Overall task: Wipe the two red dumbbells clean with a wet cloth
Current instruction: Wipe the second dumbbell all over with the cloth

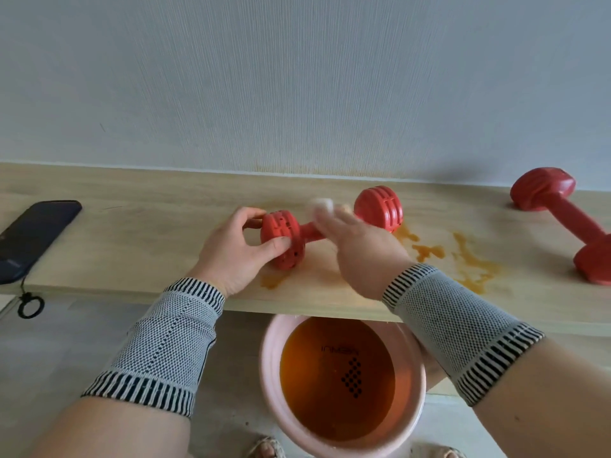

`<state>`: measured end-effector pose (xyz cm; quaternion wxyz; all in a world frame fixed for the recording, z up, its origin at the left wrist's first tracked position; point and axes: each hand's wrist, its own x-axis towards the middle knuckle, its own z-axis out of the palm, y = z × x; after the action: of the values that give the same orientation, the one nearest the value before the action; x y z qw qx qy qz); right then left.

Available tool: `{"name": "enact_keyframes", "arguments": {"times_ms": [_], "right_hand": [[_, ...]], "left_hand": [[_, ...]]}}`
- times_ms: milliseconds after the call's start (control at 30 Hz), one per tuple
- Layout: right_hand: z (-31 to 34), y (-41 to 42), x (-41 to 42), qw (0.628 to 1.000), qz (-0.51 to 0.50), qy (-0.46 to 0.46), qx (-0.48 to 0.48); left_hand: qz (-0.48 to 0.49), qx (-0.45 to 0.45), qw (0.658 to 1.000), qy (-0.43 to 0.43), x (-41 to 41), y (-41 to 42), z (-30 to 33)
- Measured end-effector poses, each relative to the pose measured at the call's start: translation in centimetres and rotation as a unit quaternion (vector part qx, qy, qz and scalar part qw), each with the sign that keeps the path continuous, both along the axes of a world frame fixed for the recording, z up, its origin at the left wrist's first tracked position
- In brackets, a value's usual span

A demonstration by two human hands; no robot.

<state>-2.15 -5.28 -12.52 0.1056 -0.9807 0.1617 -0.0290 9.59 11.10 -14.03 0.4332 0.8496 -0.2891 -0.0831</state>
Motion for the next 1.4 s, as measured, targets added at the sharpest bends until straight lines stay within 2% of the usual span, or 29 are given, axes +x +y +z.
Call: {"name": "enact_keyframes", "arguments": {"times_ms": [67, 100, 233, 267, 367, 400, 533, 633, 800, 900, 967, 1100, 1133, 1233, 1300, 1400], "right_hand": [[0.5, -0.9, -0.2, 0.996, -0.087, -0.013, -0.003], [0.7, -0.5, -0.1, 0.996, -0.090, -0.003, -0.006], [0.3, 1.9, 0.3, 0.998, 0.057, 0.018, 0.036], [0.3, 1.3, 0.3, 0.998, 0.046, 0.009, 0.037], [0.6, -0.9, 0.0, 0.996, -0.091, -0.022, 0.007], [0.5, -0.8, 0.0, 0.995, -0.098, -0.020, 0.002], [-0.2, 1.0, 0.6, 0.997, 0.053, -0.018, 0.055], [-0.6, -0.2, 1.7, 0.995, 0.077, -0.025, 0.060], [-0.8, -0.1, 3.0, 0.995, 0.098, -0.015, 0.031], [-0.5, 0.1, 2.8, 0.996, 0.087, -0.009, 0.016], [-0.3, 0.0, 2.2, 0.997, 0.077, 0.005, 0.003], [0.3, -1.7, 0.8, 0.997, -0.080, 0.007, -0.003], [0.4, -1.3, 0.7, 0.997, -0.078, 0.010, -0.001], [0.0, 0.7, 0.9, 0.999, 0.038, 0.024, 0.017], [-0.3, 0.7, 0.8, 0.997, 0.071, 0.016, 0.019], [0.3, -1.1, 0.6, 0.998, -0.055, 0.013, 0.009]], "left_hand": [[-0.001, 0.002, 1.000, 0.003, 0.0, -0.1, -0.1], [-0.001, 0.000, 1.000, 0.006, 0.0, -0.1, -0.2], [0.000, -0.019, 1.000, 0.023, 0.4, -0.1, -0.4], [-0.003, -0.019, 0.999, 0.026, 0.4, -0.1, -0.4], [-0.008, -0.017, 0.999, 0.035, 0.4, -0.1, -0.4], [-0.006, -0.017, 0.999, 0.037, 0.4, -0.2, -0.4], [0.015, -0.022, 0.998, 0.059, 0.5, -0.4, -0.4], [0.039, -0.025, 0.996, 0.073, 0.5, -0.5, -0.5], [0.012, 0.036, 0.999, -0.031, 0.2, 0.5, -0.3], [-0.011, 0.102, 0.992, -0.072, -0.7, 0.3, -0.2], [0.005, 0.114, 0.988, -0.102, -0.8, -0.1, -0.5], [0.008, 0.084, 0.992, -0.095, -0.5, -0.4, -0.8], [0.006, 0.080, 0.992, -0.093, -0.4, -0.4, -0.8], [0.007, 0.068, 0.995, -0.075, -0.5, -0.6, -0.7], [0.010, 0.061, 0.996, -0.069, -0.5, -0.6, -0.7], [0.009, 0.050, 0.996, -0.069, -0.5, -0.5, -0.8]]}}
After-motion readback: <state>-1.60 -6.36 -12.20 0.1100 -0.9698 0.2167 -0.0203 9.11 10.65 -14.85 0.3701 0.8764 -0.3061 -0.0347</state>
